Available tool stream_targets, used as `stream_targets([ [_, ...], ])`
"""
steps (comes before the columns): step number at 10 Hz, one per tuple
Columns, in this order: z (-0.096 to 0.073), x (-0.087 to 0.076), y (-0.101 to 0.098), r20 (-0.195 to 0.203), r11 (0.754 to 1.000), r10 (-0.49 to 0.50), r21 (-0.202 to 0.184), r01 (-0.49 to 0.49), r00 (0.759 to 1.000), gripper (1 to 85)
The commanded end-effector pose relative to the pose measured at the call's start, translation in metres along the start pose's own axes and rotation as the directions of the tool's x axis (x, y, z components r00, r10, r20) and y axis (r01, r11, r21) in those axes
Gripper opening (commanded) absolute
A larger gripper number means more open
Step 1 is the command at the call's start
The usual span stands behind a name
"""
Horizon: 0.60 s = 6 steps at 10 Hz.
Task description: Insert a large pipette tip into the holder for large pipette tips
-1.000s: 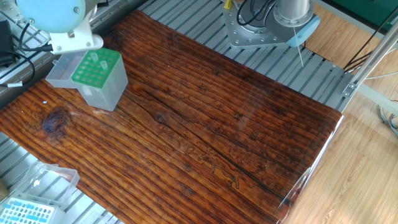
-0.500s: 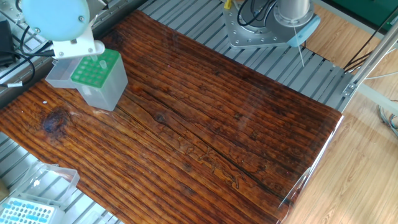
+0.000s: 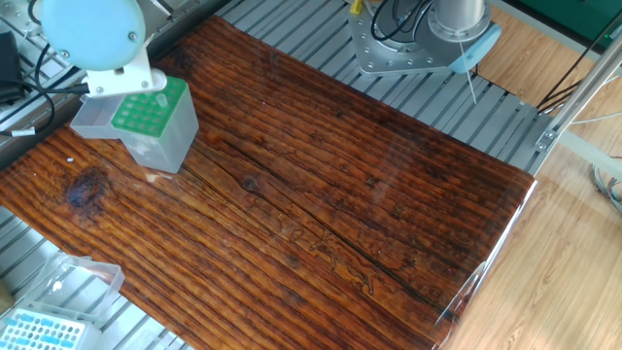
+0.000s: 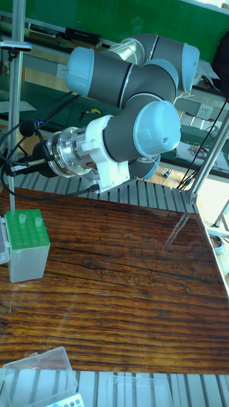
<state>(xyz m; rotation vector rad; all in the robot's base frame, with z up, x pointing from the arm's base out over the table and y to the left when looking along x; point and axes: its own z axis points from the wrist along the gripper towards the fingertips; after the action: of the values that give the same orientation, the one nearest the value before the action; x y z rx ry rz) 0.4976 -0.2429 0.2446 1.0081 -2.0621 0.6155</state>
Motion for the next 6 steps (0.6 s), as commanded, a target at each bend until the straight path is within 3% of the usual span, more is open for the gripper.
stream_targets([
  [1, 0.0014, -0.0082, 0.0019, 0.024, 1.0, -0.003, -0.006, 0.003, 1.0, 1.0],
  [6, 0.0025, -0.0145, 0.0026, 0.04, 1.0, -0.008, -0.009, 0.009, 0.999, 1.0],
])
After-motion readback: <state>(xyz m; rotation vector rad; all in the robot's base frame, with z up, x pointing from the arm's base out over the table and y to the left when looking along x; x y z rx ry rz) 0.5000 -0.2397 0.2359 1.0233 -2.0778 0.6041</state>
